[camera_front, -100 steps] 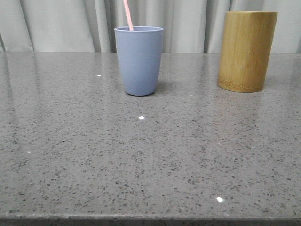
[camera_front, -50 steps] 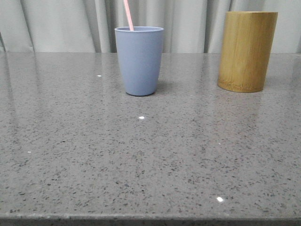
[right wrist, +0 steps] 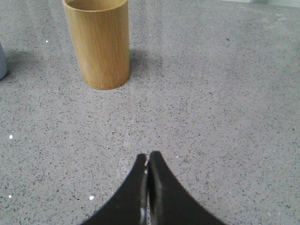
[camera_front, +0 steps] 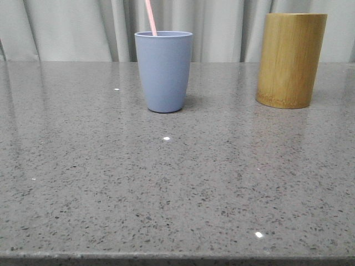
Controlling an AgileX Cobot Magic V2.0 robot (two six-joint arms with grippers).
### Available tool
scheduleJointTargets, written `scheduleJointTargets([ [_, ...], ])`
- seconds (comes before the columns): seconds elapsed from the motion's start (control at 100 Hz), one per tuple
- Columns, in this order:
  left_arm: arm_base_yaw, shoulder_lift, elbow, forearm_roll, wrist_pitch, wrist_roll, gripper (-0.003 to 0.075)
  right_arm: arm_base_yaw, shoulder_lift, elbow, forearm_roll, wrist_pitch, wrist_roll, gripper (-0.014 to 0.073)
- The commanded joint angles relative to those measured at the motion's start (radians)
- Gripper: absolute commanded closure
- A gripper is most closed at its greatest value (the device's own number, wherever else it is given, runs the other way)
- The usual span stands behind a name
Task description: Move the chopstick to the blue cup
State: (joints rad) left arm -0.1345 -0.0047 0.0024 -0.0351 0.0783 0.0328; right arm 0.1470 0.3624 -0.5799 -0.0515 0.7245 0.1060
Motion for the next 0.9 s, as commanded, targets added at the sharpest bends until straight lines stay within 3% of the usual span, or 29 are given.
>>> scheduleJointTargets([
  [0.0,0.002,-0.035,0.009,0.0,-0.088,-0.001,0.0739,-0.006,0.005,-0.025,-0.013,-0.08,-0.002,0.0661],
  [0.66,0.002,-0.035,0.009,0.0,-0.088,-0.001,0.0739,-0.006,0.001,-0.016,-0.016,-0.085,-0.002,0.0661],
  [0.89,0.002,-0.033,0.009,0.0,-0.088,-0.001,0.0739,-0.006,-0.132,0.136,-0.046,-0.321,-0.002,0.0661],
])
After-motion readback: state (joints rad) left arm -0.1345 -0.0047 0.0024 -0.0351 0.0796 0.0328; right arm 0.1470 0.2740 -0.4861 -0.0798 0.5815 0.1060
